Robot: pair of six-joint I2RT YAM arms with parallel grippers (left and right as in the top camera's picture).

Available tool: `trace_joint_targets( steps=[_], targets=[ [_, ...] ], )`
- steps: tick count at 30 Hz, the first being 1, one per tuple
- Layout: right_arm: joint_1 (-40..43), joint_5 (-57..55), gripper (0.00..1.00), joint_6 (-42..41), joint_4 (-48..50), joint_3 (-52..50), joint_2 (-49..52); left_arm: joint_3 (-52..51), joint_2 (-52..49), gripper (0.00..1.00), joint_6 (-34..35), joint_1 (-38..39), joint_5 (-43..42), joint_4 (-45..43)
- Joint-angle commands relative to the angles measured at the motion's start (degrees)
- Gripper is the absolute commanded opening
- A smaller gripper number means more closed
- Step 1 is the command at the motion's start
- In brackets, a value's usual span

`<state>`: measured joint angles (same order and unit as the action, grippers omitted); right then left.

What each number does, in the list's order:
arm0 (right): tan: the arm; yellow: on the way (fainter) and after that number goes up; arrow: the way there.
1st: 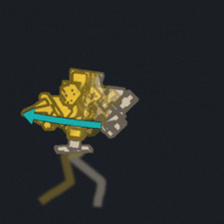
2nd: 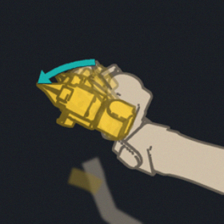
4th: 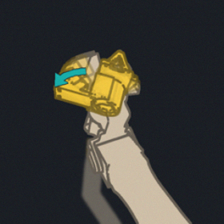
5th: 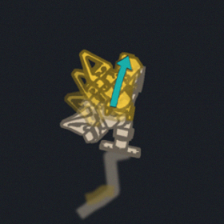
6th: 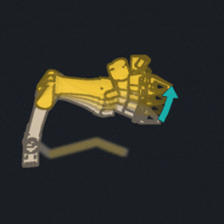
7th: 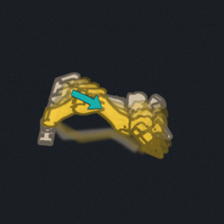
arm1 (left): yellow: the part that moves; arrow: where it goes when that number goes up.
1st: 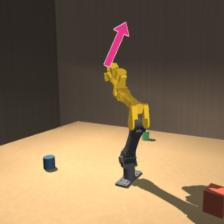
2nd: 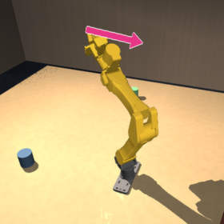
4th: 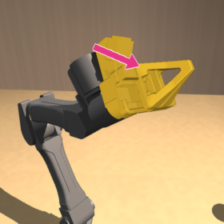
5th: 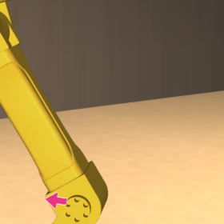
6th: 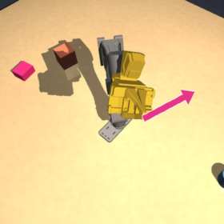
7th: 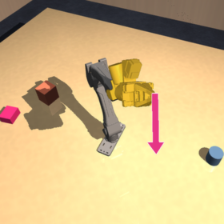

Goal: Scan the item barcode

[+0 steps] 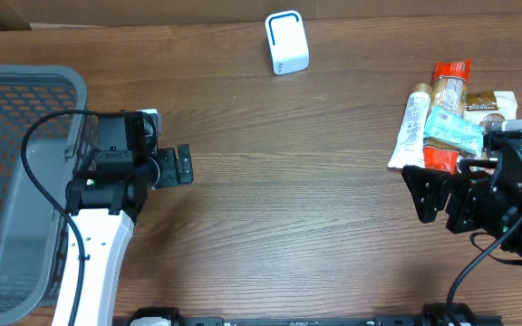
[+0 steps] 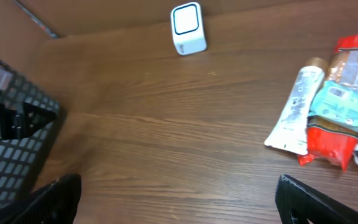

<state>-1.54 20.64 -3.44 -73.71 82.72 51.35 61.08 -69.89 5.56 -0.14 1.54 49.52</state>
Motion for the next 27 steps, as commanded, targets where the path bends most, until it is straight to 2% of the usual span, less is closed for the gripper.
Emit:
trace_joint_targets(
  steps=[1, 6, 11, 16, 24, 27],
  targets=[
    [-0.28, -2.62, 1.0, 0.46, 0.79, 0.61, 0.02, -0.22, -0.2, 1.0, -0.87, -0.22, 0.35, -0.09],
    [-0.28, -5.25, 1.0, 0.5, 5.33, -0.2, 0.02, -0.22, -0.2, 1.0, -0.87, -0.22, 0.35, -0.09],
    [-0.24, -10.62, 1.0, 0.52, 16.59, -6.97, -2.84, -0.22, -0.2, 1.0, -0.87, -0.22, 0.33, -0.09],
    [-0.22, -13.14, 1.0, 0.55, 34.51, -22.91, -11.76, -0.22, -0.2, 1.0, -0.87, -0.22, 0.33, -0.09],
    [-0.48, -14.16, 1.0, 0.48, 68.02, -57.53, -29.86, -0.22, -0.2, 1.0, -0.87, -0.22, 0.35, -0.09],
    [-1.42, -14.19, 1.0, 0.48, 75.12, -67.28, -36.24, -0.22, -0.2, 1.0, -0.87, -0.22, 0.35, -0.09]
  ],
)
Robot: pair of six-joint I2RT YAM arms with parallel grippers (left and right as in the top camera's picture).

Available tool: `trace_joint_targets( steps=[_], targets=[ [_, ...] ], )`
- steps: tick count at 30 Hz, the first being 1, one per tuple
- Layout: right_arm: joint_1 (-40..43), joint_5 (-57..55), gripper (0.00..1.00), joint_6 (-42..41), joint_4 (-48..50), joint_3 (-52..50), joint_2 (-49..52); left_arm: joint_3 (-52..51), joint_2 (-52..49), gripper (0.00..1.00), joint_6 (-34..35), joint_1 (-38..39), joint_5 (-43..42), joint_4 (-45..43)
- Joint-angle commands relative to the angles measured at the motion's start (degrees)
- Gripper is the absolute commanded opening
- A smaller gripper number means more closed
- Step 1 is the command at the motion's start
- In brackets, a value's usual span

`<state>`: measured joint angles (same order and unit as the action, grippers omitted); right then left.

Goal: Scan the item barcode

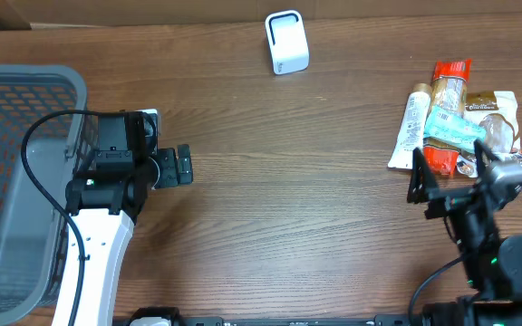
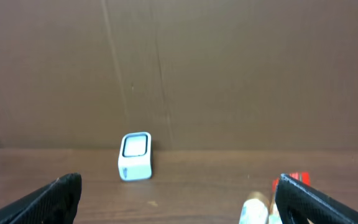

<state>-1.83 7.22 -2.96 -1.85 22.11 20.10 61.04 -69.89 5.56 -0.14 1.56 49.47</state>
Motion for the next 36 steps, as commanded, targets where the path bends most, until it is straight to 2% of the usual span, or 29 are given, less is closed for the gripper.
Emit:
trace_joint_targets(
  steps=[1, 5, 12, 17, 36],
  targets=[
    [-1.38, -0.83, 1.0, 0.02, 4.57, -9.07, -6.82, -0.17, -0.2, 1.0, -0.87, -0.22, 0.33, -0.04],
    [-1.55, -1.75, 1.0, 0.02, 5.22, -15.74, -13.42, -0.17, -0.2, 1.0, -0.87, -0.2, 0.33, -0.04],
    [-1.55, -4.9, 1.0, 0.02, 4.11, -21.68, -19.78, -0.17, -0.2, 1.0, -0.87, -0.22, 0.33, -0.04],
    [-1.53, -4.9, 1.0, 0.0, -3.28, -21.64, -19.96, -0.17, -0.2, 1.0, -0.87, -0.2, 0.33, -0.04],
    [-1.55, -4.79, 1.0, 0.02, -2.8, -21.64, -19.93, -0.17, -0.2, 1.0, -0.87, -0.22, 0.31, -0.04]
  ],
)
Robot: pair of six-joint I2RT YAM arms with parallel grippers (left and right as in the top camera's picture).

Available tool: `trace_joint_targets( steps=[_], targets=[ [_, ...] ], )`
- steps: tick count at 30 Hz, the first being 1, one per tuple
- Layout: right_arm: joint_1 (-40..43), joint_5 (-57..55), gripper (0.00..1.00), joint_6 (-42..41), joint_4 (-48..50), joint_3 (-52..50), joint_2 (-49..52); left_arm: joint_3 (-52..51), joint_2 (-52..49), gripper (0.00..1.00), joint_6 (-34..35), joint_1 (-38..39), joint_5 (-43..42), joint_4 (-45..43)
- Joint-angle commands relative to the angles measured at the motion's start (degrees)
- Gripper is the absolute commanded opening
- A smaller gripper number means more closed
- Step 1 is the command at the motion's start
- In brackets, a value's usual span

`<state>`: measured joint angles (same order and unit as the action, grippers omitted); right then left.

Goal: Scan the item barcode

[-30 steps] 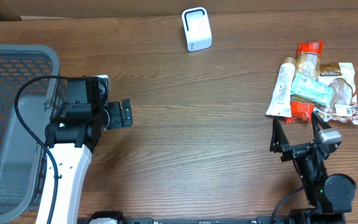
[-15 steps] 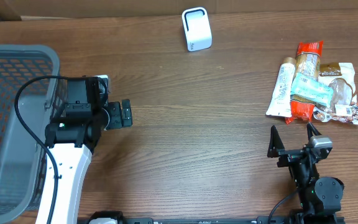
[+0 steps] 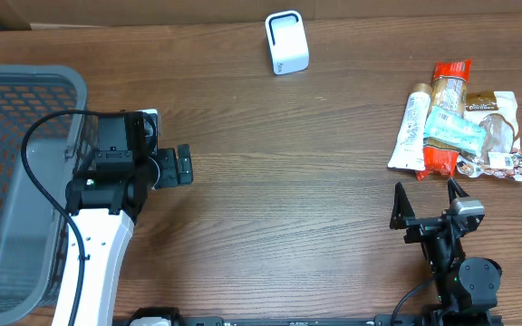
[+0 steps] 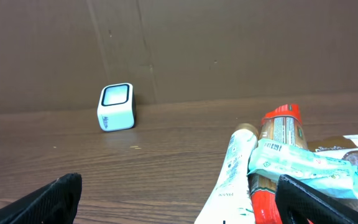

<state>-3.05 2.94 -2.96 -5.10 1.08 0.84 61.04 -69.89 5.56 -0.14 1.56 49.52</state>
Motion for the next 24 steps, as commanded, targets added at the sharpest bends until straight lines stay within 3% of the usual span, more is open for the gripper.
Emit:
trace_joint_targets(
  steps=[1, 17, 24],
  targets=[
    [-0.33, -0.52, 1.0, 0.02, 0.46, -0.61, -0.68, -0.17, -0.2, 1.0, -0.87, -0.22, 0.33, -0.09],
    [-0.31, -0.52, 1.0, 0.02, 0.46, -0.61, -0.68, -0.17, 0.07, 1.0, -0.87, -0.2, 0.33, -0.11],
    [-0.33, -0.5, 1.0, 0.02, 0.46, -0.61, -0.68, -1.79, 9.03, 1.0, -0.22, -0.17, -2.49, -5.97]
  ],
)
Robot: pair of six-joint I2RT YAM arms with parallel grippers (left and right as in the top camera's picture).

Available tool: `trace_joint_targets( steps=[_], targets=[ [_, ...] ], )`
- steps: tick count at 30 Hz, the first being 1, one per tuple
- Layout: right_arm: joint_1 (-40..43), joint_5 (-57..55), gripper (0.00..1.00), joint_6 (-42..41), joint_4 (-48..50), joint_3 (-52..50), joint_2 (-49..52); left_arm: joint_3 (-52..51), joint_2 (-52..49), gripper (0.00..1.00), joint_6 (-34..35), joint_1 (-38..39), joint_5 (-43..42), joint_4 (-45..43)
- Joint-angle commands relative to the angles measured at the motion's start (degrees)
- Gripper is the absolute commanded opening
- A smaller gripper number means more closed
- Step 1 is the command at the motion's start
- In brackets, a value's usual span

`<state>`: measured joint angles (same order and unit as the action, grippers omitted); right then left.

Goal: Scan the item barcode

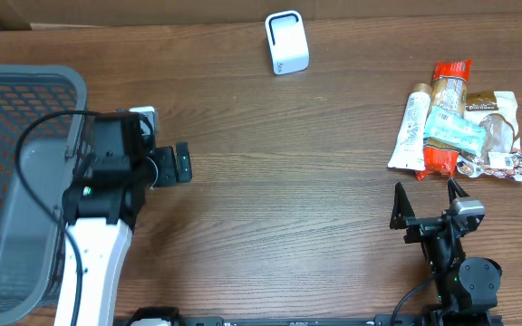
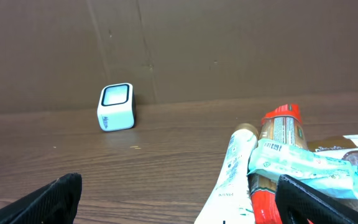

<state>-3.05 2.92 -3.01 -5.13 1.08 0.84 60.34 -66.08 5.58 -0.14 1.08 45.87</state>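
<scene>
The white barcode scanner (image 1: 286, 43) stands at the table's far edge, its window (image 2: 115, 96) facing forward. A pile of items (image 1: 456, 122) lies at the right: a white tube (image 2: 234, 171), a red and brown packet (image 2: 279, 124) and a teal packet (image 2: 303, 167) on top. My right gripper (image 1: 427, 194) sits low on the table just in front of the pile, wide open and empty (image 2: 178, 182). My left gripper (image 1: 182, 165) is far off at the left, beside the basket; its jaws are not clear from above.
A grey mesh basket (image 1: 72, 83) fills the left edge, with the left arm and its cable against it. A brown cardboard wall (image 2: 229, 43) rises behind the scanner. A clear bag of small things (image 1: 497, 136) lies at the right of the pile.
The left arm has shifted slightly toward the basket in the overhead view. The right gripper and the items are where they were.
The right gripper first hung open beside the pile, looking down across the table. Then it had tilted up toward the back wall and scanner. By 0.8 s ago it was low in front of the pile, open, and it stays there now.
</scene>
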Motion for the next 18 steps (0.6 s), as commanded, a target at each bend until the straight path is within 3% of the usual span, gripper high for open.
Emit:
trace_joint_targets(
  steps=[1, 11, 14, 18],
  targets=[
    [-0.33, -0.48, 1.0, 0.07, 0.48, -0.61, -0.68, -2.73, 7.61, 1.0, -0.31, -0.17, -2.95, -6.1],
    [-0.33, -0.48, 1.0, 0.07, 0.48, -0.61, -0.68, -34.71, 33.46, 1.0, -2.23, -0.17, -8.11, -51.08],
    [-0.33, -0.48, 1.0, 0.07, 0.48, -0.61, -0.68, -42.51, 39.19, 0.99, -3.5, -0.17, -8.2, -57.57],
    [-0.33, -0.48, 1.0, 0.07, 0.48, -0.61, -0.68, -49.03, 47.39, 1.0, -6.73, -0.17, -7.89, -56.74]
  ],
)
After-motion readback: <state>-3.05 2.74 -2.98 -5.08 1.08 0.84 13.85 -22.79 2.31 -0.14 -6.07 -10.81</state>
